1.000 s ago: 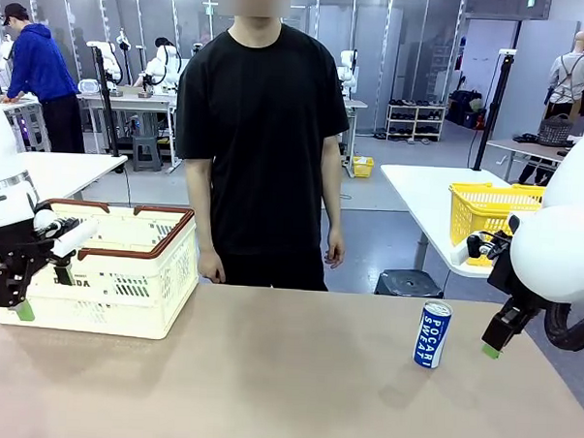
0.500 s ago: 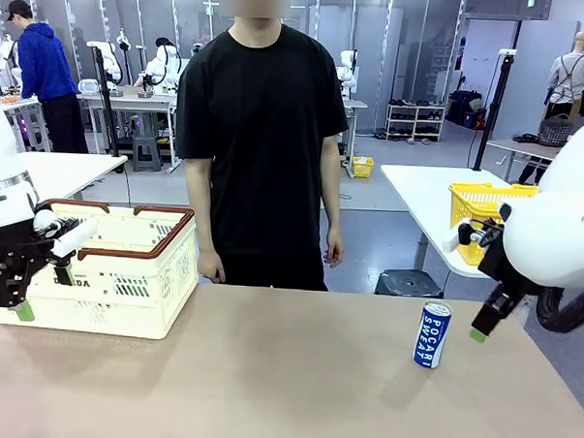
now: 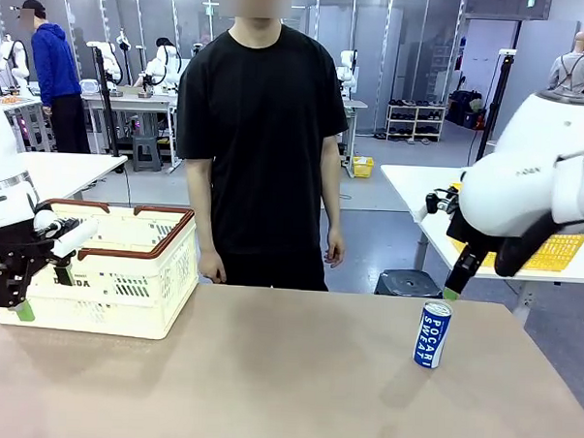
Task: Place the drinks into the Shopping basket.
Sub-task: Pick up one drink and place it into the Shopping basket.
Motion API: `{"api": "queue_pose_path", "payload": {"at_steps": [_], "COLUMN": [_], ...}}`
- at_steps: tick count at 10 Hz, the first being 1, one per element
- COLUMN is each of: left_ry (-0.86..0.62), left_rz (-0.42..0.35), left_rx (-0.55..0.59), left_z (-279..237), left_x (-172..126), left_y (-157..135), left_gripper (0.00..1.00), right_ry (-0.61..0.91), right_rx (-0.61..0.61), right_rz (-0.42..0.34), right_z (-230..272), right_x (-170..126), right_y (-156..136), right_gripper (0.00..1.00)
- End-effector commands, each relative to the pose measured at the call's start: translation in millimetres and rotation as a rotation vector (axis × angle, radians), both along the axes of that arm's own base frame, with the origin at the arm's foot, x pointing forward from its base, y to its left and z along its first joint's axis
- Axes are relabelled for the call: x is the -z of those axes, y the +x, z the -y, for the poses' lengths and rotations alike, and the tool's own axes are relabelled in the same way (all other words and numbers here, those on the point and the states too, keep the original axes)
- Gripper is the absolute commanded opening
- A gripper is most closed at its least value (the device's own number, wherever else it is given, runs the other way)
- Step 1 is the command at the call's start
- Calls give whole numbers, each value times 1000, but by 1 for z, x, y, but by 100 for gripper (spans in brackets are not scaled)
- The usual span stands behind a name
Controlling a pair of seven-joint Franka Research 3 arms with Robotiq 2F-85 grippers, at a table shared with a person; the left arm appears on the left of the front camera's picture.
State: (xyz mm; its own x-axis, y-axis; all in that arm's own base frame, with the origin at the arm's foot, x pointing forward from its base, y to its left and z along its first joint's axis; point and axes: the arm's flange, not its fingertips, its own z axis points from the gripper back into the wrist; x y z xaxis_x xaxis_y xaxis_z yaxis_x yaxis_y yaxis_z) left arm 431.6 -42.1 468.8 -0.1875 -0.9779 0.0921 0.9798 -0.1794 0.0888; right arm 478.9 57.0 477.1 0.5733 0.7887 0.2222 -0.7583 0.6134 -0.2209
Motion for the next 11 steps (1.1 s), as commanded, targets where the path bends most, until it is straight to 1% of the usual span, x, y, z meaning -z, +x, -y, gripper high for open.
{"api": "queue_pose_path", "payload": {"at_steps": [1, 3, 7, 11], "left_ry": [2, 2, 2, 2], "left_rz": [0, 0, 0, 0], "left_rx": [-3, -3, -3, -3], "left_z": [1, 1, 1, 1], "left_x": [0, 0, 0, 0], "left_y": [-4, -4, -4, -4], "left_gripper": [100, 100, 100, 100], "right_ry": [5, 3, -6, 34], "right_rx": [-32, -25, -11, -27], "right_rz": [-29, -51, -101, -148], "right_z": [0, -4, -9, -10], "right_x": [0, -1, 1, 17], "right_y": [27, 34, 39, 44], "right_gripper": [79, 79, 79, 79]}}
